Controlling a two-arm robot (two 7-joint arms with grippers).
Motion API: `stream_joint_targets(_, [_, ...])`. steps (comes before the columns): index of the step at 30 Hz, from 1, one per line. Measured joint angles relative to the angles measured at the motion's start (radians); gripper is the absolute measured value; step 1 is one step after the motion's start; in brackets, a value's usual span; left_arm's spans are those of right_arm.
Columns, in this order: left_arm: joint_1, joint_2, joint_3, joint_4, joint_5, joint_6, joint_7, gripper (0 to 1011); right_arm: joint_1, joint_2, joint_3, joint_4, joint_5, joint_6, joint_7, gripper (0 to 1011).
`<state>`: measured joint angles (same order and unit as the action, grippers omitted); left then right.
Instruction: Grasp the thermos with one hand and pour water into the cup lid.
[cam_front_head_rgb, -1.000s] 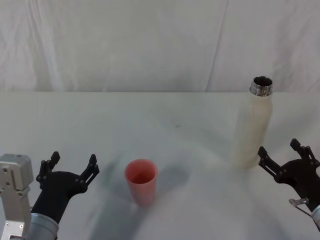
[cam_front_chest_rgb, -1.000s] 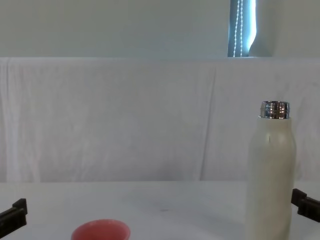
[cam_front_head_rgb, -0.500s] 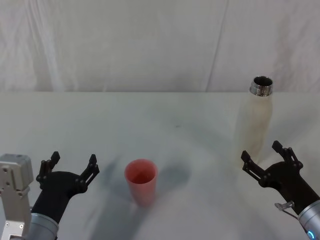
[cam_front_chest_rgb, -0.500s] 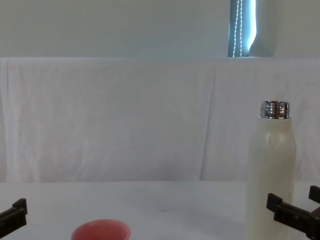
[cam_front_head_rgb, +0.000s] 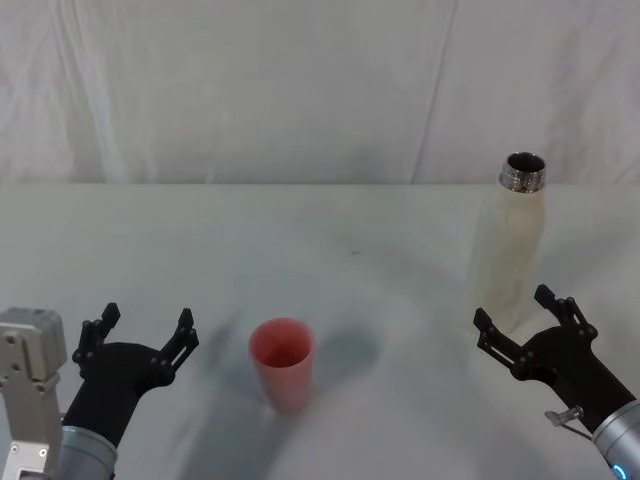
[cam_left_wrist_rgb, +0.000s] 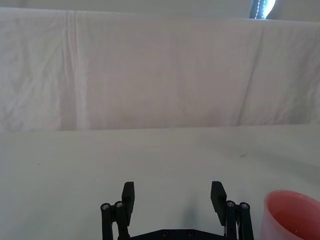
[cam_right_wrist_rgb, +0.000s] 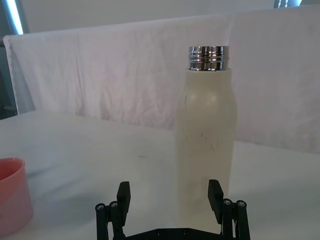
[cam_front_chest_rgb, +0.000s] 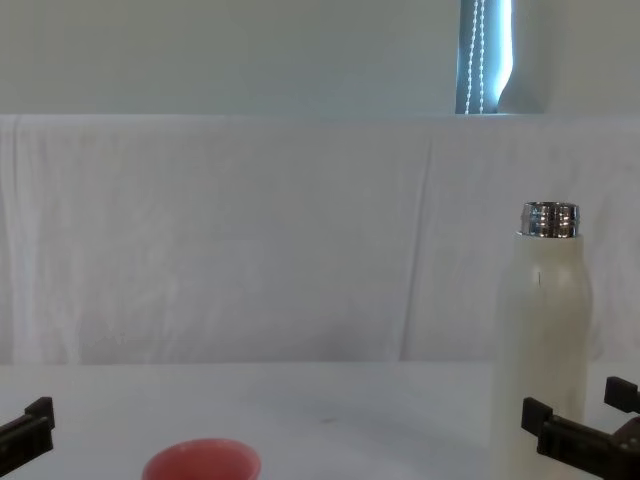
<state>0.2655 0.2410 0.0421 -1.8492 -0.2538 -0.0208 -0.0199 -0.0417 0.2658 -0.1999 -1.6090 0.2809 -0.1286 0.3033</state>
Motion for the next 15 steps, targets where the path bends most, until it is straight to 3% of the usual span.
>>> stream_joint_targets(15, [0.0, 0.0, 0.0, 0.0, 0.0, 0.0, 0.0, 1001, -0.002, 0.004, -0.005, -0.006, -0.01, 0.006, -0.008, 1001])
